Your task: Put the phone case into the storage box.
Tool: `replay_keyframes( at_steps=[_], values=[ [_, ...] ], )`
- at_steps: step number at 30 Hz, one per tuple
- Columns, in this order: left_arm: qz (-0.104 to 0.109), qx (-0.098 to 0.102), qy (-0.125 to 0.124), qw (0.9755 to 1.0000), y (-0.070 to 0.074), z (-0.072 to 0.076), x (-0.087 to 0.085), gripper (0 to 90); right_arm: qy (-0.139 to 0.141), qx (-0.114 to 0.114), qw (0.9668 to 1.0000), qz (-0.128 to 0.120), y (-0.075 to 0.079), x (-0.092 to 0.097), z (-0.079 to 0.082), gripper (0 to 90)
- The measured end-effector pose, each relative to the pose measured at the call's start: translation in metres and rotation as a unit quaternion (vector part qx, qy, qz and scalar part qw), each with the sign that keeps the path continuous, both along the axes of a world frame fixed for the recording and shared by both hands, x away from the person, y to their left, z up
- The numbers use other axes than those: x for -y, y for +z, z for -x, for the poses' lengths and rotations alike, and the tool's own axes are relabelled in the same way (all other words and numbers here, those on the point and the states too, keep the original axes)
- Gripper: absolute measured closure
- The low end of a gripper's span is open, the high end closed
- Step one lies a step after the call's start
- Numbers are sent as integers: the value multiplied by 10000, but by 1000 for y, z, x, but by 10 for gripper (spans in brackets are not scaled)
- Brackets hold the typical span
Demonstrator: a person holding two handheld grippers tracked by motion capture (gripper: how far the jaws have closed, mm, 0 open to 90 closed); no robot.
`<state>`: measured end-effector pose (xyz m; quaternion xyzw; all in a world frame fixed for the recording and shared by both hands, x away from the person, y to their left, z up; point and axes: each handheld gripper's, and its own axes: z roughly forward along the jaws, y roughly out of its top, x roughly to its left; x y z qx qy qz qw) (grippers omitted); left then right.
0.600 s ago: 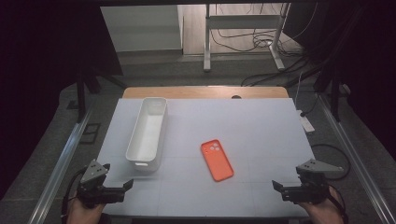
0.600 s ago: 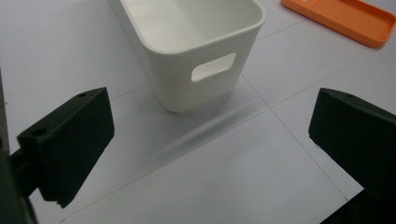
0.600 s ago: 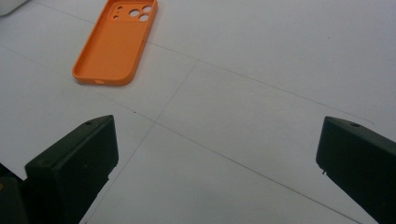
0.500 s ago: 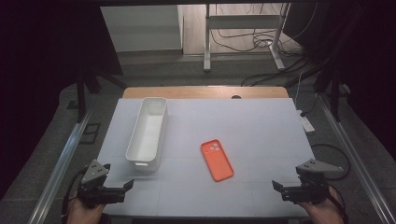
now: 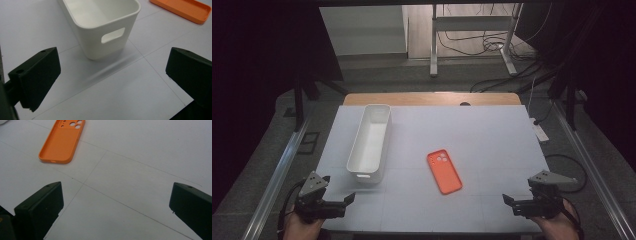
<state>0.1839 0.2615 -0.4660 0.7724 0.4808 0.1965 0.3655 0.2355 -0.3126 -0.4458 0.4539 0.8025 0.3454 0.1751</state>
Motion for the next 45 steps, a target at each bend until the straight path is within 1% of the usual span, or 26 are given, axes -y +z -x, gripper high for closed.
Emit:
replay_keyframes(
  at_steps=[11,15,19,28,34,40,45],
  values=[
    [-13,7,-48,10000,0,0,1,5,23,-15,10000,18,0,-1,0,0],
    [-39,12,-52,10000,0,0,1,5,26,-88,10000,-21,0,0,-2,0],
    [-65,12,-71,10000,0,0,2,5,39,-96,9999,-26,0,0,-2,0],
    [-62,13,-68,10000,0,0,2,6,65,-83,9999,77,0,-3,-2,0],
    [-19,7,-54,10000,0,0,1,5,80,-119,9999,64,0,-4,-4,0],
    [-10,3,-57,10000,0,0,1,6,127,-124,9998,117,0,-7,-7,0],
    [1,4,-53,10000,0,0,0,6,221,-150,9995,168,1,-11,-11,0]
  ],
)
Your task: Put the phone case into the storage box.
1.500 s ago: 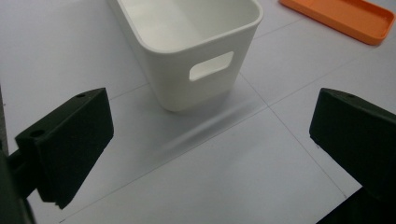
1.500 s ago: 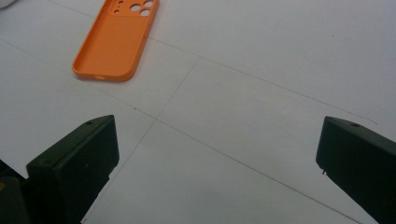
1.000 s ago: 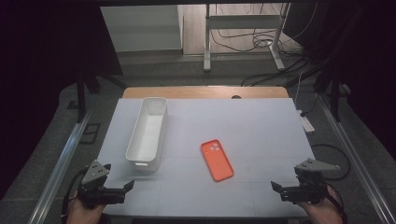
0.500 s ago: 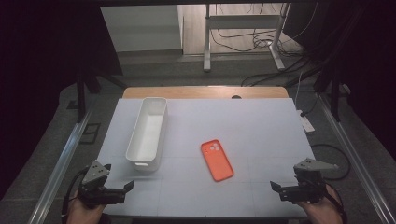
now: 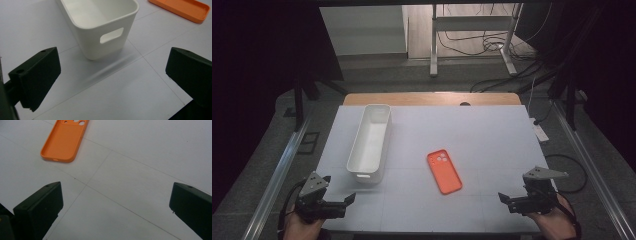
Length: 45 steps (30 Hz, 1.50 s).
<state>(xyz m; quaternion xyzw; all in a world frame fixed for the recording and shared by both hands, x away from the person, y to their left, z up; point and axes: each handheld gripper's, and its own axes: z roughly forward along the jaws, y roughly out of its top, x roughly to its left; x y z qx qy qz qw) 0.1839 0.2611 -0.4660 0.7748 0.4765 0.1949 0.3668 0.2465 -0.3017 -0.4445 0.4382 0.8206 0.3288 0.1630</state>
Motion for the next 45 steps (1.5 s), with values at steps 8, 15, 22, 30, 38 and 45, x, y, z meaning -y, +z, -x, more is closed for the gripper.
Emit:
replay_keyframes(
  at_steps=[8,15,22,30,38,45],
  values=[
    [-23,-12,17,10000,0,0,0,5,70,-32,10000,-11,1,-5,-9,0],
    [-52,-16,8,10000,0,0,1,6,147,-8,9999,-34,3,-8,-14,0],
    [-59,-8,-3,10000,0,0,1,6,195,-82,9997,-125,1,-12,-23,0],
    [-93,-2,-29,10000,0,0,2,10,174,-86,9996,-218,2,-17,-31,0],
    [-90,0,-33,10000,0,0,2,10,184,-125,9996,-161,4,-25,-38,0],
    [-86,0,-40,10000,0,0,2,12,349,-188,9992,-60,3,-31,-44,0]
  ],
)
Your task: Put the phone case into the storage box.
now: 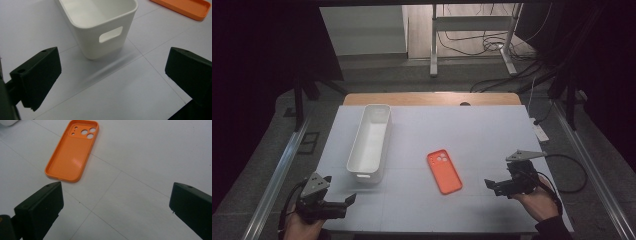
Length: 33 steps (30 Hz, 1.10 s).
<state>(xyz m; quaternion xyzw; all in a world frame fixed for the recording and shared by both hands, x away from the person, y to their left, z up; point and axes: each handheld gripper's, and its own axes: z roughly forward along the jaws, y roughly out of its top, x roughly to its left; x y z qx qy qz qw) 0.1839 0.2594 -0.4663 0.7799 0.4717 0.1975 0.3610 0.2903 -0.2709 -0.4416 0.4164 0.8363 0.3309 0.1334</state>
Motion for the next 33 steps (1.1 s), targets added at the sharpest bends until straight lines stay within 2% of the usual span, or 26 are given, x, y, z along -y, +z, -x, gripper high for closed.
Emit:
replay_keyframes(
  at_steps=[14,26,33],
  values=[
    [-13,16,-15,10000,0,0,1,12,219,-23,9997,43,-2,-14,-14,0],
    [-45,17,-36,10000,0,0,1,12,229,-23,9996,178,-2,-25,-26,0],
    [-33,16,-30,10000,0,0,1,12,267,-126,9994,189,-4,-32,-32,0]
  ],
)
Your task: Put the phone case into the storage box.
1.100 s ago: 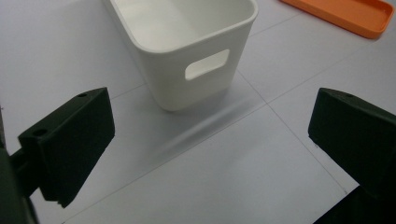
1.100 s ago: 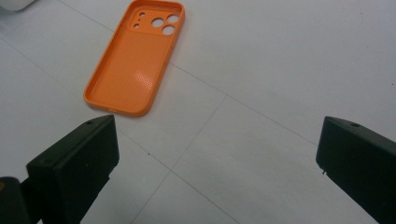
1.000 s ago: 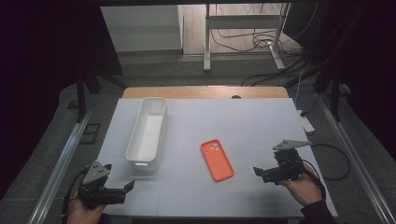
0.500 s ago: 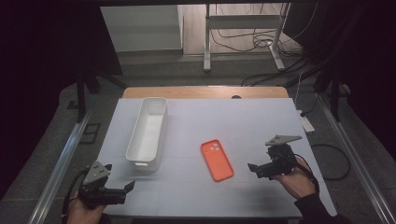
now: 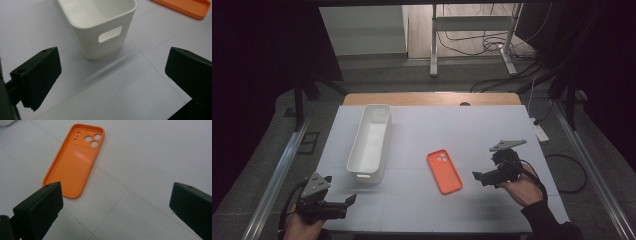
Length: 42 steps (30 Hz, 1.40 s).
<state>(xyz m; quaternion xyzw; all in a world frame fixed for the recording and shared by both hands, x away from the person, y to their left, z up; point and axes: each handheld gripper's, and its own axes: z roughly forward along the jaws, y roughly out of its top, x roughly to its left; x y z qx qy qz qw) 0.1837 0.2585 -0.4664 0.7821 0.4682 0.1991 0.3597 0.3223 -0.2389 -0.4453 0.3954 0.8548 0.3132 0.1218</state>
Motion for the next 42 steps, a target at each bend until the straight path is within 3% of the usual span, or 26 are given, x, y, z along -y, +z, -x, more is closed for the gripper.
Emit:
replay_keyframes(
  at_steps=[15,33,42],
  values=[
    [7,-1,-10,10000,0,0,0,13,132,-55,9998,124,-4,-18,-13,0],
    [-17,2,-22,10000,0,0,0,14,233,-139,9996,41,-9,-37,-24,0],
    [-14,7,-31,10000,0,0,0,14,370,-109,9990,213,-11,-51,-30,0]
  ],
)
